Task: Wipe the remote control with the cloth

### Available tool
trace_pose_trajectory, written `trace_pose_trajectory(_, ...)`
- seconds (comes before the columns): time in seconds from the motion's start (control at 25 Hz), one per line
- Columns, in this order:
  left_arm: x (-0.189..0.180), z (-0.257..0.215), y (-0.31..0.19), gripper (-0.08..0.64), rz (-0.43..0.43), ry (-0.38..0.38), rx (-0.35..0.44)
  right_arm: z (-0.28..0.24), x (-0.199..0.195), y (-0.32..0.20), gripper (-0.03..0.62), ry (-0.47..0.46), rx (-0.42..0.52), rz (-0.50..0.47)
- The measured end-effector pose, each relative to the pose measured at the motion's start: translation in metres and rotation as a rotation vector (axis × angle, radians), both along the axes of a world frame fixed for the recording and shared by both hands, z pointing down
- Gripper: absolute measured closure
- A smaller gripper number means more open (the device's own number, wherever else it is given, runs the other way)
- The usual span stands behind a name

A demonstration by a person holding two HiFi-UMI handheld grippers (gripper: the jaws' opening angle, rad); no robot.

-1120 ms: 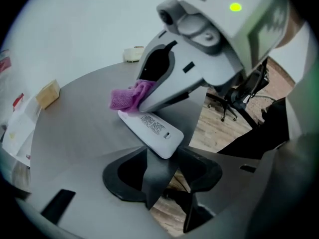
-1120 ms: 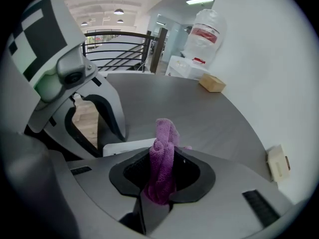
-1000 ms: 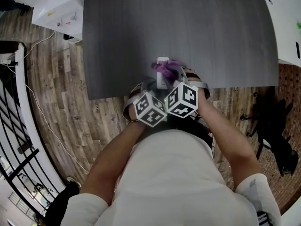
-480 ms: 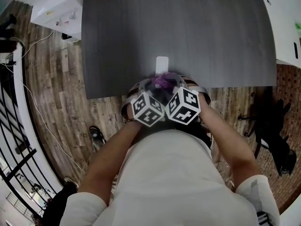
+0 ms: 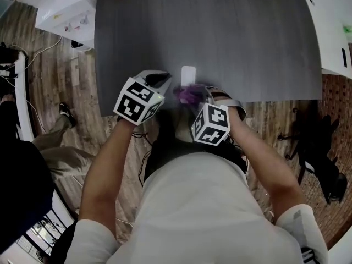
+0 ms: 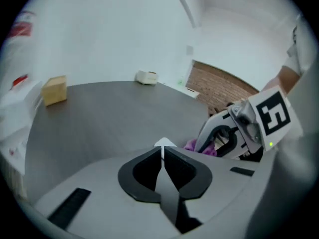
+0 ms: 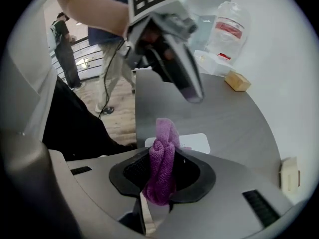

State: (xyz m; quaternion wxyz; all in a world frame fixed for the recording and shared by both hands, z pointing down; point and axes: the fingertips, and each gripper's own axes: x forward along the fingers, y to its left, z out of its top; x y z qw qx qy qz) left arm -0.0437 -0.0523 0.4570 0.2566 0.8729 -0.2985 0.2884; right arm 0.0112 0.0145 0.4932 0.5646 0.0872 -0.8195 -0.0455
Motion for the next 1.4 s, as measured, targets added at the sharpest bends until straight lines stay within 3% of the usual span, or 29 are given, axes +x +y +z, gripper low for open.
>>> trace_pose_trajectory(0.16,0.065,0.013,-0.018,0.555,0.302,-0.132,0.002,0.002,-0.001,0.002,0.489,0.045,0.058,-0.045)
trace_pose_trajectory(0.28,0.088,0.037,-0.014,0.555,0.431,-0.213,-0.053,0.003,-0.004,0.005,0.489,0.077,0.095,-0.081)
trace_pose_trajectory(0.36,0.088,0.048,-0.015,0.555,0.44,-0.23,-0.082,0.003,-0.005,0.006,0.489,0.083,0.122,-0.091)
trace_pose_trajectory(0.56,0.094,0.049,-0.016,0.557,0.421,-0.172,-0.104,0.002,0.001,0.014,0.489,0.059,0.174,-0.066)
trace_pose_trajectory(0.72,0.099,0.049,-0.019,0.557,0.38,-0.159,-0.085,0.001,0.005,0.035,0.489,0.008,0.107,-0.024)
trace_pose_trajectory(0.92,0.109,0.053,-0.012,0.557,0.425,-0.201,-0.035,0.007,0.012,0.066,0.491,-0.036,-0.061,0.018)
trace_pose_trajectory(1.04,0.103,0.037,-0.02,0.557,0.37,-0.146,-0.016,-0.005,0.007,0.065,0.49,-0.088,-0.063,0.05)
trace_pose_trajectory(1.16,0.091,0.023,-0.018,0.557,0.33,-0.075,-0.052,-0.008,-0.004,0.066,0.489,-0.111,-0.064,0.021)
trace_pose_trajectory(1.4,0.089,0.046,0.009,0.557,0.387,-0.101,-0.091,-0.001,-0.009,0.056,0.49,-0.108,-0.028,0.047)
